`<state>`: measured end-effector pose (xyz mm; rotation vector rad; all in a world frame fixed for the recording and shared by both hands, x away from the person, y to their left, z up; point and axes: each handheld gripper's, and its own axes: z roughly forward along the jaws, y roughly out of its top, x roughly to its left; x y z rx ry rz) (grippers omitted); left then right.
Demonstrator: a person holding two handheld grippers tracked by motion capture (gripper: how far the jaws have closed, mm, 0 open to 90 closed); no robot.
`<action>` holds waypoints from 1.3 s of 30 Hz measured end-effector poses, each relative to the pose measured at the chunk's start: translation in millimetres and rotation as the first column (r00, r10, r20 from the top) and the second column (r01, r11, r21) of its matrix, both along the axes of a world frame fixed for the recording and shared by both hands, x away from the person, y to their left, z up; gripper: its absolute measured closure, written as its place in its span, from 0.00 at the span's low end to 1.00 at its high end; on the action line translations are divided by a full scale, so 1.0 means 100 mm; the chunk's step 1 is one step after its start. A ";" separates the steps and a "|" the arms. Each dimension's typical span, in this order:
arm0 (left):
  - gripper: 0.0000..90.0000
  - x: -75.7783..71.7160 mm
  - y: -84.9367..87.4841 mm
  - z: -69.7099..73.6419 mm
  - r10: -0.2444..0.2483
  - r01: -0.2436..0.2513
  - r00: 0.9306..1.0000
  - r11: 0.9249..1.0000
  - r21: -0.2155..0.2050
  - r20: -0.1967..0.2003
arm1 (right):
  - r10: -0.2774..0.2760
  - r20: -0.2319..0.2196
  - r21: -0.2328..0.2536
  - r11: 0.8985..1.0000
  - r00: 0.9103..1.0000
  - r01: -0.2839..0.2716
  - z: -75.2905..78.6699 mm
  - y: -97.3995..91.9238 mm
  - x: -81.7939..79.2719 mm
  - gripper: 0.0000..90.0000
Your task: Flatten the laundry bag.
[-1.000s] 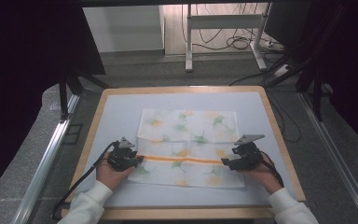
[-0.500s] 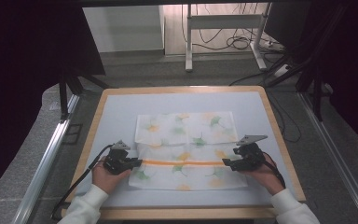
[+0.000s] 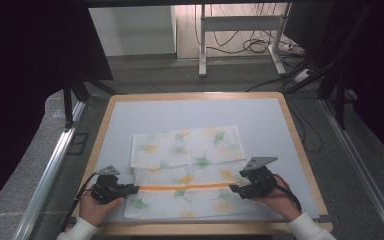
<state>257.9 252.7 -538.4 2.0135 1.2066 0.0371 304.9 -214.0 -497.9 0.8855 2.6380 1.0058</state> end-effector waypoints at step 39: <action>0.49 0.39 -0.67 0.07 -0.052 0.040 0.994 0.992 0.123 0.097 | 0.109 0.025 -0.106 0.989 0.994 -0.105 0.09 0.95 0.74 0.24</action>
